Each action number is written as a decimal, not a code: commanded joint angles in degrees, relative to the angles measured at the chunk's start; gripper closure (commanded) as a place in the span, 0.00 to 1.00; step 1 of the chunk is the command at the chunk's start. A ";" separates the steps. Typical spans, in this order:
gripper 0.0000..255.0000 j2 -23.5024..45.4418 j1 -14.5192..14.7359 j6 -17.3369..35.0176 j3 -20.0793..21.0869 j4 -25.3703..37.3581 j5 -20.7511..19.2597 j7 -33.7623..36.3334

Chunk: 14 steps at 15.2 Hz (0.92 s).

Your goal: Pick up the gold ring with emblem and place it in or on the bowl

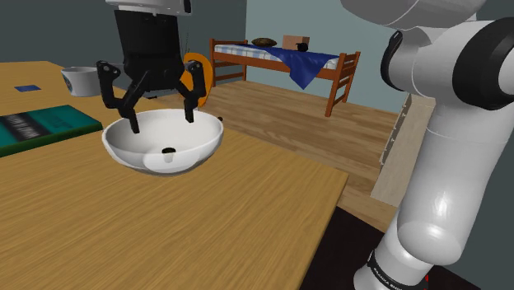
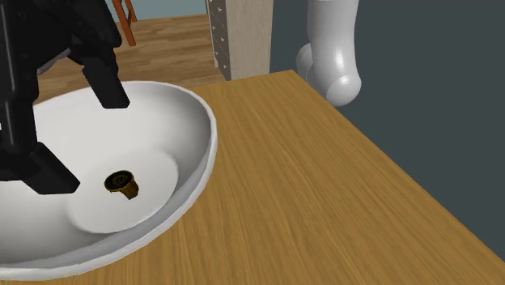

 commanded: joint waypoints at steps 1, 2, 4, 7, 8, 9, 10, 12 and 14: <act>0.00 0.00 0.00 0.00 0.00 0.00 0.00 0.00; 0.00 0.00 0.00 0.00 0.00 0.00 0.00 0.00; 0.00 3.35 2.28 -5.23 0.56 7.57 -2.70 1.40; 0.00 7.30 5.81 -10.71 0.80 15.98 -6.05 2.78; 0.00 7.30 5.82 -10.71 0.77 15.98 -6.04 2.78; 0.00 7.30 5.83 -10.71 0.77 15.98 -6.04 2.78; 0.00 7.29 5.83 -10.71 0.76 15.97 -6.04 2.78; 0.00 7.30 5.83 -10.71 0.76 15.98 -6.04 2.77; 0.00 7.27 5.81 -10.68 0.76 15.93 -6.02 2.77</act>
